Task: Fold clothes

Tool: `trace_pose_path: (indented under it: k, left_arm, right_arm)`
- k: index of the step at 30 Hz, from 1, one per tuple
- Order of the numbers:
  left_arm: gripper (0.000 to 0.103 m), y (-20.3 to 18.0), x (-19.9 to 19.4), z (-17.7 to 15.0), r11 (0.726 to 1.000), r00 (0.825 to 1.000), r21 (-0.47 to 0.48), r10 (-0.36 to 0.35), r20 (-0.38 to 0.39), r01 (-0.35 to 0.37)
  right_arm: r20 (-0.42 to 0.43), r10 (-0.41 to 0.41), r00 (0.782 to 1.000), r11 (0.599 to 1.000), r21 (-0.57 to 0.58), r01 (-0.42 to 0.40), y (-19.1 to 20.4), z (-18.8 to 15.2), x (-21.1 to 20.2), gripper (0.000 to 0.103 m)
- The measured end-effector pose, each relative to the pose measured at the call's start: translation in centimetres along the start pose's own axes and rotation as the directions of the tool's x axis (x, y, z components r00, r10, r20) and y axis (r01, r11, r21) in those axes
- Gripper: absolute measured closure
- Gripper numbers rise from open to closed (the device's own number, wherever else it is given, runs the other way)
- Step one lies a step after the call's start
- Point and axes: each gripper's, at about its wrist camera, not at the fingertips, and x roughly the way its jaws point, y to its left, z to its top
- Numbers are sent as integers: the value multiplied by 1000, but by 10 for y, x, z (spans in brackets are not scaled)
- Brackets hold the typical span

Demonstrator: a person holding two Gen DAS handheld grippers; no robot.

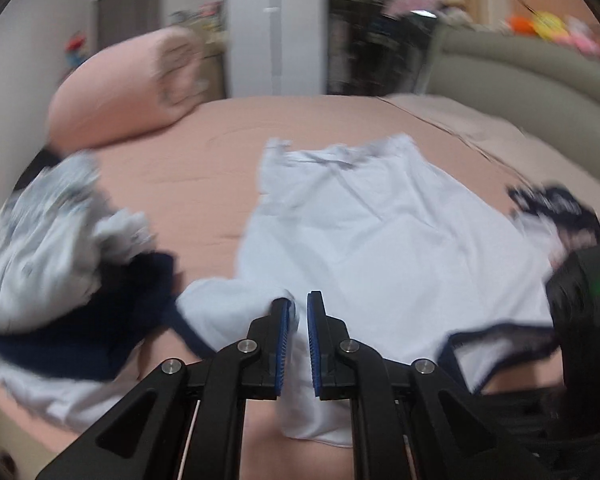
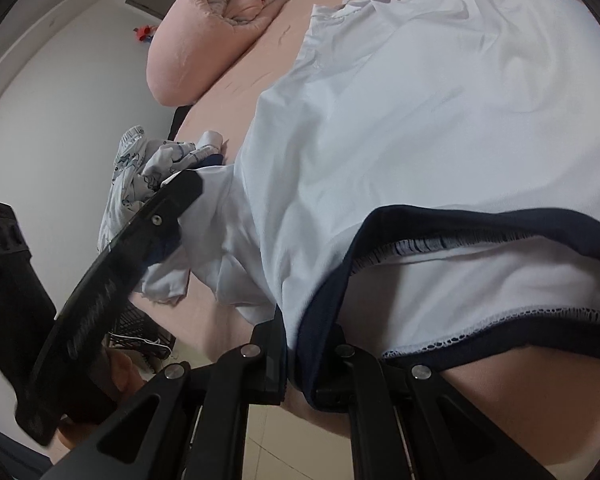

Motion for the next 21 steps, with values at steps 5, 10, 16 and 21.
trace_pose_path:
  k: [5, 10, 16, 21]
  left_arm:
    - [95, -22, 13, -6, 992, 997, 114, -46, -54, 52]
    - [95, -24, 24, -11, 988, 991, 134, -67, -113, 82]
    - [94, -5, 11, -5, 994, 985, 6, -108, -131, 110]
    - [85, 62, 1, -19, 894, 959, -416, -245, -142, 167]
  right_arm:
    - [-7, 34, 999, 997, 75, -34, -12, -1, 1, 103]
    - [-17, 99, 995, 981, 169, -95, -29, -2, 0, 103]
    - [-13, 81, 997, 984, 158, -78, -27, -2, 1, 103]
    - [-12, 80, 997, 985, 154, -77, -27, -3, 1, 103]
